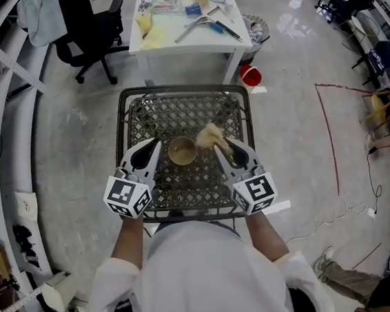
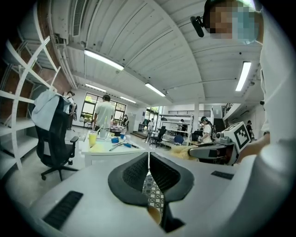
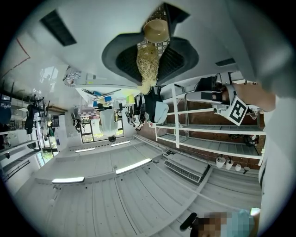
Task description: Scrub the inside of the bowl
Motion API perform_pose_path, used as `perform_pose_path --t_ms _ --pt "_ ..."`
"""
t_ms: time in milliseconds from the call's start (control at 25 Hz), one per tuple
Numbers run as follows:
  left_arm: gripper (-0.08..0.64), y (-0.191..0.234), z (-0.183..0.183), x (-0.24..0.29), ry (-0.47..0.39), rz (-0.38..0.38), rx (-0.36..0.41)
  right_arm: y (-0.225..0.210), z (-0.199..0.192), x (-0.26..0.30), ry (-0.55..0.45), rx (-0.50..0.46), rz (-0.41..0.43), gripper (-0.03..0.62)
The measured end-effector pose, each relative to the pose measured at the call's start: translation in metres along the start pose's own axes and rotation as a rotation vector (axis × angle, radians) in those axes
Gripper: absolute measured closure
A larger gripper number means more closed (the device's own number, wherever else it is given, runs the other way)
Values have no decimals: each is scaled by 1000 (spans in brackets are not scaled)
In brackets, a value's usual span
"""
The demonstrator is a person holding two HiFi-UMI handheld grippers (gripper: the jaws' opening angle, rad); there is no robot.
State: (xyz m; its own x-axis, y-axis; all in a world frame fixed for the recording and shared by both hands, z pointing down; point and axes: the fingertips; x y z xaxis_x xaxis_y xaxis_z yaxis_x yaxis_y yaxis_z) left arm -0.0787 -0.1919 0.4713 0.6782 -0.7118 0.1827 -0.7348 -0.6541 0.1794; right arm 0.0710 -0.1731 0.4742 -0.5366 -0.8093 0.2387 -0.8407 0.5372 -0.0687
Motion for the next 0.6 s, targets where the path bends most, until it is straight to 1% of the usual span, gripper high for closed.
perform_pose_path --t_ms 160,320,440,600 --pt "525 9 -3 12 12 -7 -10 -3 0 8 7 4 -7 492" --pt "525 20 -12 23 31 6 -35 -5 -2 13 15 6 -12 492" --pt "525 27 -24 31 56 12 -75 -6 -3 15 21 8 -12 492" --pt "525 32 -45 41 102 14 -101 -8 -7 17 33 12 -8 492"
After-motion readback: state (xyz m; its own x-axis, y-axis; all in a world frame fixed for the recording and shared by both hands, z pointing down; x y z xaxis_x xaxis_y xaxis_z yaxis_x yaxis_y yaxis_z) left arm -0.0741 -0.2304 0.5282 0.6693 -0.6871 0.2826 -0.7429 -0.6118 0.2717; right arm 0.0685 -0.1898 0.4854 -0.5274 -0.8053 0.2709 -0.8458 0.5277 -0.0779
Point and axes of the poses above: the fingertips, and each gripper's own axes: x forward along the fingers, y to its left, z out of its top, and after that the axes turned 2 degrees about y, right-handed
